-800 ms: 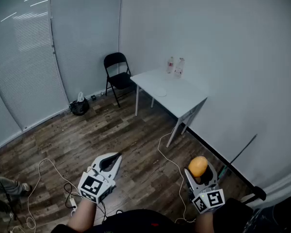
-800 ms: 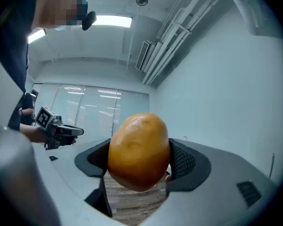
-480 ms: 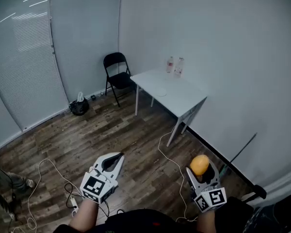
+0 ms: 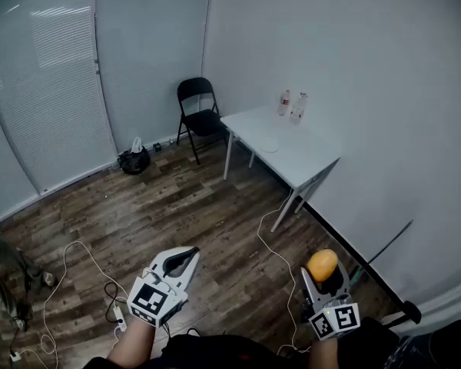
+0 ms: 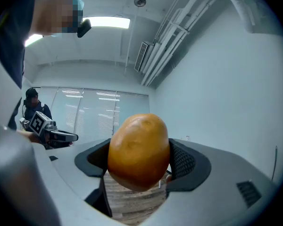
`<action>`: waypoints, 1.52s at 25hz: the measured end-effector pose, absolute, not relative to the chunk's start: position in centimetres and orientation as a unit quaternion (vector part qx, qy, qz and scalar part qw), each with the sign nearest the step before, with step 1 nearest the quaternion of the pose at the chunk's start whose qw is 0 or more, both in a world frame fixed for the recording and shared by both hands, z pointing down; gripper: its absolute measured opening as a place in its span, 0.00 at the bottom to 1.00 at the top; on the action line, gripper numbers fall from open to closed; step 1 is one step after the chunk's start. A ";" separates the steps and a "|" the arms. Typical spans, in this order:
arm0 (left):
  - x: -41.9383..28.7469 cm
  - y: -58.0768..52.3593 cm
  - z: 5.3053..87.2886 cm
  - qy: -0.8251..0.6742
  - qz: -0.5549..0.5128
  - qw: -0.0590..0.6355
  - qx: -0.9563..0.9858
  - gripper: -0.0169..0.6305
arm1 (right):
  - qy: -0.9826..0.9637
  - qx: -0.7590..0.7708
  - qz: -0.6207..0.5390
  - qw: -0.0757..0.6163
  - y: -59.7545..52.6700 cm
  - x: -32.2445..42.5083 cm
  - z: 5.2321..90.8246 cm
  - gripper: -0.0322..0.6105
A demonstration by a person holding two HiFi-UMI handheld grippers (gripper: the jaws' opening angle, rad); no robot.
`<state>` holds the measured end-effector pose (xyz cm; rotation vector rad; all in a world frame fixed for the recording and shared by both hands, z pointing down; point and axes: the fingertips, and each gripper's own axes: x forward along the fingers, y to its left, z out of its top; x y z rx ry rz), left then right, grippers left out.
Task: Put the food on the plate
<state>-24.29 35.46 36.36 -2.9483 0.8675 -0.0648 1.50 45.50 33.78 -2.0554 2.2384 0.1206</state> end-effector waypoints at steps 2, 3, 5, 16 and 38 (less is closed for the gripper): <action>-26.0 34.6 36.8 0.285 -0.024 0.032 -0.958 0.06 | 0.738 -0.672 0.037 0.046 44.4 -0.2 34.4 0.63; -26.9 34.1 36.9 0.285 -0.025 0.031 -0.958 0.06 | 0.739 -0.671 0.036 0.044 43.9 -1.0 34.6 0.63; -28.3 33.3 37.0 0.285 -0.024 0.024 -0.958 0.06 | 0.741 -0.669 0.035 0.042 43.0 -2.8 34.6 0.63; -30.5 29.7 38.7 0.251 -0.019 0.018 -0.968 0.06 | 0.744 -0.666 0.056 -0.008 40.1 -7.3 34.2 0.63; -18.9 12.7 36.8 0.286 -0.005 0.027 -0.958 0.06 | 0.784 -0.615 0.085 -0.020 20.9 2.5 33.0 0.63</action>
